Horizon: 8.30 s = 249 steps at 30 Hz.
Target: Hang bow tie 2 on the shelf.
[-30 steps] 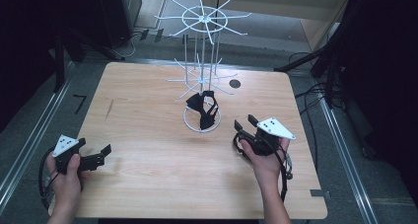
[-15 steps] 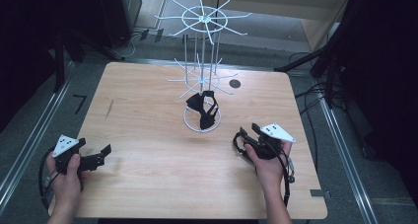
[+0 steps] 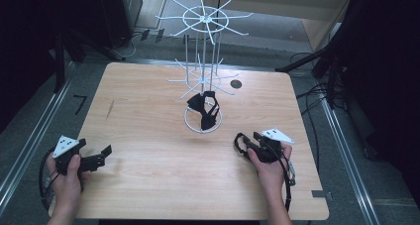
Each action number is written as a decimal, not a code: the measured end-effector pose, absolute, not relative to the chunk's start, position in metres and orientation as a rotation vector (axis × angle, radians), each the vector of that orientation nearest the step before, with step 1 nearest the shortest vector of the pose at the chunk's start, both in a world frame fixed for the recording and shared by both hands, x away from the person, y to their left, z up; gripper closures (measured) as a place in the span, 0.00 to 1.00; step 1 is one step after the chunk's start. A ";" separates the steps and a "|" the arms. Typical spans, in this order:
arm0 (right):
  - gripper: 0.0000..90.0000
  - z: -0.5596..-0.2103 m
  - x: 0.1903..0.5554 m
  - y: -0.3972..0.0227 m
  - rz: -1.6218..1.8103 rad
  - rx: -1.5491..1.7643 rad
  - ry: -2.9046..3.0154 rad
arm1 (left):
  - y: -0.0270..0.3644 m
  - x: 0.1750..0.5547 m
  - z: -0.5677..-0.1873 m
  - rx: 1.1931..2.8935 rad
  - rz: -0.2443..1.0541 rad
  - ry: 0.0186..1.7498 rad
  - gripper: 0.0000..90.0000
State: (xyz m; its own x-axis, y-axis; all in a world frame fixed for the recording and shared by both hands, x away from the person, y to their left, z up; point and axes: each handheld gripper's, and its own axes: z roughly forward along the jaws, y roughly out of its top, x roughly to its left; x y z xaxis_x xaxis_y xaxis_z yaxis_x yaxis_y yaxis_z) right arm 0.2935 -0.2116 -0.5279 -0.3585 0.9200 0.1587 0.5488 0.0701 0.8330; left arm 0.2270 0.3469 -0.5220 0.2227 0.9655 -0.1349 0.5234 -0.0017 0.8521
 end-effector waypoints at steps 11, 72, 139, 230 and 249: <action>0.74 -0.538 0.296 -0.210 1.123 1.503 2.004 | 0.347 0.227 -0.522 1.645 0.654 1.416 0.00; 1.00 -0.459 0.286 -0.196 1.328 1.292 1.772 | 0.347 0.227 -0.522 1.646 0.651 1.417 0.00; 1.00 -0.385 0.285 -0.145 1.468 1.121 1.719 | 0.347 0.227 -0.522 1.647 0.648 1.416 0.00; 0.37 -0.460 0.279 -0.209 1.403 1.185 1.793 | 0.347 0.227 -0.522 1.649 0.650 1.414 0.00; 0.31 -0.485 0.267 -0.239 1.340 1.246 1.812 | 0.347 0.227 -0.522 1.648 0.653 1.414 0.00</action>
